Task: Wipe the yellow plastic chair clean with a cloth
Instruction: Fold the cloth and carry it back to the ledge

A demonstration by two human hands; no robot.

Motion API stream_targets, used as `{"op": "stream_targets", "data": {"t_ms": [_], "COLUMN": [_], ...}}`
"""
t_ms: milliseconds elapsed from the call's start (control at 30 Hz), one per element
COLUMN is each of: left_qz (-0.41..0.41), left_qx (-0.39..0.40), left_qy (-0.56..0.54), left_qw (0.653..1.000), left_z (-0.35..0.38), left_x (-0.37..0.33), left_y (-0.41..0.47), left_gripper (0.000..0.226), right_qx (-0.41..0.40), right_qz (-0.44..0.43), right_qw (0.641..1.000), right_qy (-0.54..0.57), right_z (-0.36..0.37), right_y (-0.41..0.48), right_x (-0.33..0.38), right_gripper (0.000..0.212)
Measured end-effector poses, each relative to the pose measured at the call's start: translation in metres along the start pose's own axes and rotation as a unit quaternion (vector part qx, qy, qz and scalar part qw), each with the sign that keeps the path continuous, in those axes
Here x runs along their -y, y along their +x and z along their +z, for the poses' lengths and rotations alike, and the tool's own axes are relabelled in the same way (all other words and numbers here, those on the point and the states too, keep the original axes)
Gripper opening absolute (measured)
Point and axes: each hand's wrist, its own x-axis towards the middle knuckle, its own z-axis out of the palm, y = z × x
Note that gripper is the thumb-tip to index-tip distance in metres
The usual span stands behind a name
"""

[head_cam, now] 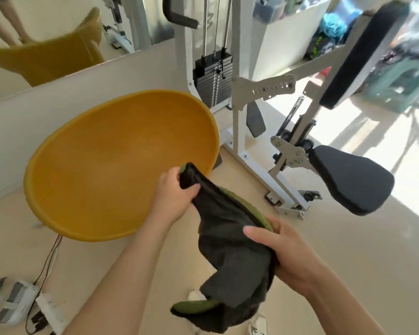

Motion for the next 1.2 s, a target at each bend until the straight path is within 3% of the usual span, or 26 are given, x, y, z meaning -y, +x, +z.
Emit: {"op": "stream_targets", "data": {"t_ms": [67, 133, 200, 233, 333, 400, 500, 567, 600, 667, 733, 800, 867, 967, 1067, 1100, 1200], "left_qz": [-0.093, -0.195, -0.23, -0.226, -0.171, -0.128, -0.043, 0.033, 0.067, 0.101, 0.079, 0.039, -0.003, -0.057, -0.087, -0.082, -0.015], "left_qx": [0.028, 0.138, 0.269, 0.291, 0.259, 0.235, 0.165, 0.101, 0.076, 0.033, 0.012, 0.001, 0.01, 0.099, 0.154, 0.151, 0.074], "left_qy": [-0.026, -0.122, -0.188, -0.225, -0.325, -0.327, -0.145, 0.002, 0.019, -0.049, -0.144, -0.205, -0.24, -0.309, -0.354, -0.352, -0.225], "left_qw": [0.995, 0.963, 0.916, 0.902, 0.893, 0.906, 0.975, 0.994, 0.995, 0.993, 0.986, 0.978, 0.971, 0.944, 0.918, 0.92, 0.972], "left_z": [0.022, 0.049, 0.074, 0.086, 0.119, 0.141, 0.176, 0.195, 0.206, 0.229, 0.256, 0.286, 0.313, 0.35, 0.387, 0.398, 0.434], "left_x": [0.016, 0.018, 0.004, -0.004, -0.036, -0.057, -0.076, -0.09, -0.099, -0.12, -0.146, -0.165, -0.184, -0.217, -0.249, -0.257, -0.273], "left_y": [-0.02, -0.061, -0.101, -0.115, -0.136, -0.145, -0.158, -0.171, -0.179, -0.199, -0.215, -0.222, -0.224, -0.231, -0.231, -0.228, -0.21], "left_gripper": [0.062, 0.052, 0.049, 0.048, 0.028, 0.031, 0.05, 0.054, 0.051, 0.041, 0.03, 0.021, 0.015, 0.013, 0.019, 0.021, 0.023], "right_qx": [-0.046, -0.089, -0.134, -0.154, -0.194, -0.214, -0.296, -0.346, -0.366, -0.398, -0.406, -0.398, -0.398, -0.401, -0.349, -0.334, -0.311], "right_qz": [-0.022, -0.032, -0.027, -0.027, -0.036, -0.061, -0.121, -0.134, -0.135, -0.128, -0.124, -0.101, -0.091, -0.089, -0.082, -0.076, -0.049], "right_qw": [0.999, 0.996, 0.991, 0.988, 0.98, 0.97, 0.91, 0.876, 0.867, 0.867, 0.896, 0.912, 0.91, 0.912, 0.93, 0.934, 0.922], "right_qy": [0.006, -0.001, -0.011, -0.014, -0.034, -0.1, -0.263, -0.308, -0.311, -0.271, -0.129, 0.025, 0.067, -0.026, -0.08, -0.103, -0.224], "right_z": [-0.005, -0.015, -0.028, -0.037, -0.074, -0.104, -0.161, -0.201, -0.222, -0.26, -0.293, -0.323, -0.353, -0.398, -0.44, -0.456, -0.505], "right_y": [-0.017, -0.031, -0.047, -0.056, -0.089, -0.114, -0.151, -0.176, -0.189, -0.212, -0.237, -0.259, -0.276, -0.293, -0.302, -0.303, -0.302], "right_x": [0.019, 0.029, 0.032, 0.032, 0.028, 0.023, 0.006, -0.012, -0.022, -0.037, -0.042, -0.041, -0.041, -0.042, -0.028, -0.022, -0.003], "right_gripper": [0.007, 0.019, 0.025, 0.027, 0.027, 0.03, 0.032, 0.032, 0.031, 0.039, 0.048, 0.043, 0.032, 0.032, 0.03, 0.028, 0.025]}}
